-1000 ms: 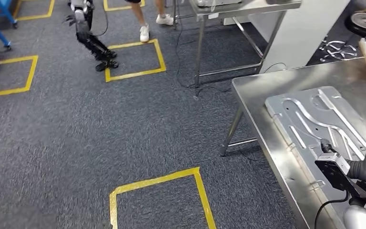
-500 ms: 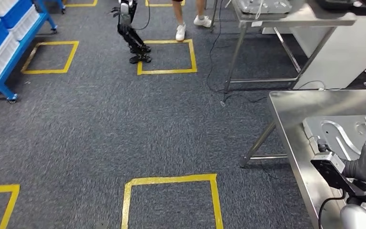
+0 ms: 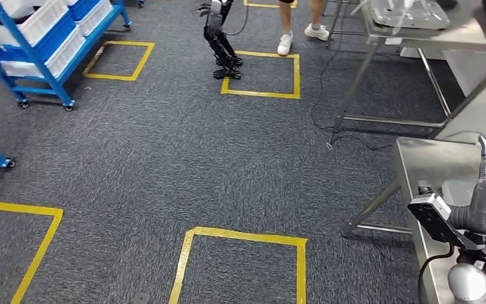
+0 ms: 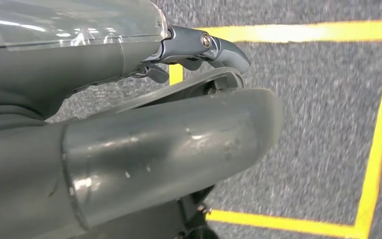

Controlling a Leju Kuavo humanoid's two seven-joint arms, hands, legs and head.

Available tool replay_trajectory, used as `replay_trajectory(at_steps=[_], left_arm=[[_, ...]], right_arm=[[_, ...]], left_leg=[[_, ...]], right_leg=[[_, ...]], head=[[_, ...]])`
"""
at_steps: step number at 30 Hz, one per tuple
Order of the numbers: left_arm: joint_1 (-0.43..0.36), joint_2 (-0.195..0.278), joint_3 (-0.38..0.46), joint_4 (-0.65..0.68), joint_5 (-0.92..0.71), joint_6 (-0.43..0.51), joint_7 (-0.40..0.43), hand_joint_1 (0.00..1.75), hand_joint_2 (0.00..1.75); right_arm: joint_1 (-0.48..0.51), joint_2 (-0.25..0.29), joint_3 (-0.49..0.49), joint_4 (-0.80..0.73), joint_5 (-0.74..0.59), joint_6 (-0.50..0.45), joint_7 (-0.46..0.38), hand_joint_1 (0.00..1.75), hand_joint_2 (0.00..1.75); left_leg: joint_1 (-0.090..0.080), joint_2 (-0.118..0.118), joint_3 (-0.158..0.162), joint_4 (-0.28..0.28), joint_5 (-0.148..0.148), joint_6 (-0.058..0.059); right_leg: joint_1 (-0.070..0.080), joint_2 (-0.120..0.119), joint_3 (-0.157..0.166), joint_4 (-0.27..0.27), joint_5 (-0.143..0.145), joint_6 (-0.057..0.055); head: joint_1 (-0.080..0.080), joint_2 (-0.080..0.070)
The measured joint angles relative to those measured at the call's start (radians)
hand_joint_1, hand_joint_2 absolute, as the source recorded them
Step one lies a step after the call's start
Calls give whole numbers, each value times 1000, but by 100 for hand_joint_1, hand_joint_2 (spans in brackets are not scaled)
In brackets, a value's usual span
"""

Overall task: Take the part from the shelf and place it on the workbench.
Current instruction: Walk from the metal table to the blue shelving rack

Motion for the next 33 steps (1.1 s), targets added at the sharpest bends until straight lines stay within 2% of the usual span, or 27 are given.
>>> replay_trajectory(at_steps=[1, 2, 3, 4, 5, 7, 8, 9, 10, 11, 12, 13, 14, 16, 18, 19, 20, 22, 23, 24, 25, 26, 27, 29, 31, 32, 33], left_arm=[[0, 0, -1, 0, -2, 1, 0, 0, 0], [1, 0, -1, 0, -2, 1, 0, 0, 0], [3, 0, -2, 0, -3, 1, 1, 0, 0], [5, 0, -2, 0, -3, 2, 1, 0, 0], [6, 0, -2, 0, -3, 3, 2, 0, 0], [4, 0, -3, 0, -3, 5, 2, 0, 0], [3, 0, -4, 0, -3, 5, 2, 0, 0], [3, 0, -5, 0, -3, 7, 2, 0, 0], [4, 0, -5, 0, -3, 8, 2, 0, 0], [4, 0, -6, 0, -3, 9, 3, 0, 0], [4, 0, -6, 0, -3, 10, 3, 0, 0], [4, 0, -6, 0, -4, 11, 3, 0, 0], [3, 0, -7, 0, -4, 12, 3, 0, 0], [2, 0, -8, 0, -6, 15, 3, 0, 0], [5, 1, -8, 0, -6, 19, 3, 0, 0], [7, 2, -8, 0, -6, 21, 3, 0, 0], [7, 3, -8, 0, -7, 22, 3, 0, 0], [5, 4, -8, 0, -8, 24, 3, 0, 0], [3, 4, -9, 0, -9, 26, 3, 0, 0], [3, 4, -10, 0, -10, 29, 3, 0, 0], [3, 4, -11, 0, -11, 30, 3, 0, 0], [4, 4, -12, 0, -12, 32, 3, 0, 0], [5, 4, -13, 0, -13, 33, 3, 0, 0], [2, 4, -14, 0, -14, 33, 2, 0, 0], [0, 4, -15, 0, -14, 33, 2, 0, 0], [0, 4, -15, 0, -14, 33, 2, 0, 0], [1, 4, -15, 0, -14, 33, 2, 0, 44]], right_arm=[[-3, -1, 1, 4, 0, 0, 0, 0, 0], [-5, -2, 3, 8, 1, 0, 0, 0, 0], [-8, -2, 5, 12, 1, 0, 0, 0, 0], [-9, -3, 7, 15, 2, -1, 0, 0, 0], [-9, -4, 8, 18, 2, -2, -1, 0, 0], [-7, -5, 10, 25, 2, -4, -2, 0, 0], [-5, -5, 10, 29, 2, -4, -3, 0, 0], [-2, -4, 10, 33, 2, -5, -3, 0, 0], [-1, -4, 10, 36, 2, -5, -3, 0, 0], [0, -4, 11, 39, 2, -6, -3, 0, 0], [0, -4, 11, 42, 2, -6, -3, 0, 0], [-1, -4, 11, 43, 2, -6, -3, 0, 0], [0, -4, 11, 45, 2, -7, -3, 0, 0], [0, -3, 12, 47, 2, -8, -3, 0, 0], [-1, -3, 16, 48, 3, -10, -4, 0, 0], [-3, -2, 18, 48, 3, -11, -4, 0, 0], [-3, -2, 21, 48, 3, -12, -4, 0, 0], [-2, 0, 22, 49, 3, -13, -4, 0, 0], [0, 0, 23, 49, 3, -14, -4, 0, 0], [0, 1, 24, 49, 3, -14, -4, 0, 0], [0, 2, 25, 50, 3, -14, -4, 0, 0], [0, 3, 26, 50, 3, -14, -4, 0, 0], [0, 4, 26, 50, 3, -14, -4, 0, 0], [0, 5, 27, 50, 3, -14, -4, 0, 0], [0, 5, 28, 50, 4, -14, -4, 0, 0], [0, 5, 29, 50, 4, -14, -4, 0, 0], [-1, 5, 31, 50, 4, -14, -4, 0, 0]], left_leg=[[-4, 2, 3, -12, -3, 4], [-4, -10, 1, -15, 0, 10], [-2, -22, 2, -19, 3, 15], [1, -33, 3, -24, 7, 21], [4, -44, 5, -29, 11, 26], [7, -67, 6, -33, 15, 34], [7, -79, 5, -32, 16, 35], [7, -93, 5, -31, 17, 36], [7, -107, 5, -30, 16, 35], [7, -122, 5, -27, 16, 35], [8, -137, 5, -24, 14, 33], [8, -150, 4, -21, 13, 30], [8, -164, 1, -16, 11, 26], [9, -186, -10, -11, 13, 15], [12, -203, -17, -10, 16, 2], [11, -195, -21, -3, 10, -3], [10, -174, -31, 19, -5, -8], [10, -115, -77, 119, -60, -16], [12, -97, -107, 182, -87, -20], [14, -88, -131, 232, -103, -22], [16, -82, -141, 253, -102, -24], [17, -77, -130, 235, -84, -25], [18, -67, -103, 184, -53, -23], [11, -22, -34, 54, -5, -14], [2, 4, -5, -9, 6, -2], [-2, -3, -5, -12, 6, 2], [-1, -16, -5, -16, 9, 8]], right_leg=[[3, -12, 1, 0, -2, 5], [4, -23, 3, 0, -2, 10], [2, -25, 5, 0, -5, 15], [-1, -6, 5, 7, -14, 19], [-4, 23, -4, 31, -33, 24], [-9, 88, -53, 136, -93, 30], [-10, 100, -85, 199, -120, 31], [-11, 104, -109, 244, -129, 33], [-11, 106, -120, 258, -120, 34], [-12, 108, -113, 233, -90, 34], [-14, 117, -92, 179, -50, 35], [-17, 138, -67, 120, -17, 34], [-19, 158, -45, 64, 4, 32], [-18, 179, -27, 18, 8, 26], [-18, 158, -24, 12, 9, 16], [-19, 148, -21, 8, 10, 11], [-20, 135, -18, 3, 12, 3], [-18, 108, -13, -1, 12, -9], [-15, 93, -13, -1, 11, -14], [-14, 79, -12, -1, 10, -15], [-12, 65, -11, -1, 9, -15], [-12, 51, -10, 0, 7, -15], [-11, 39, -8, 0, 5, -13], [-7, 16, -2, 2, 0, -7], [-2, -6, 2, 3, -5, 3], [0, -18, 4, 1, -5, 8], [0, -29, 6, -1, -7, 13]], head=[[0, 0], [0, 0], [0, 0], [0, 0], [0, 0], [1, 0], [1, 0], [1, 0], [1, 0], [1, 0], [1, 0], [1, 0], [1, 0], [1, 0], [0, 0], [0, 0], [-2, 0], [-4, 0], [-5, 0], [-5, 0], [-5, 0], [-5, 0], [-5, 0], [-5, 0], [-5, 0], [-5, 0], [-5, 0]])
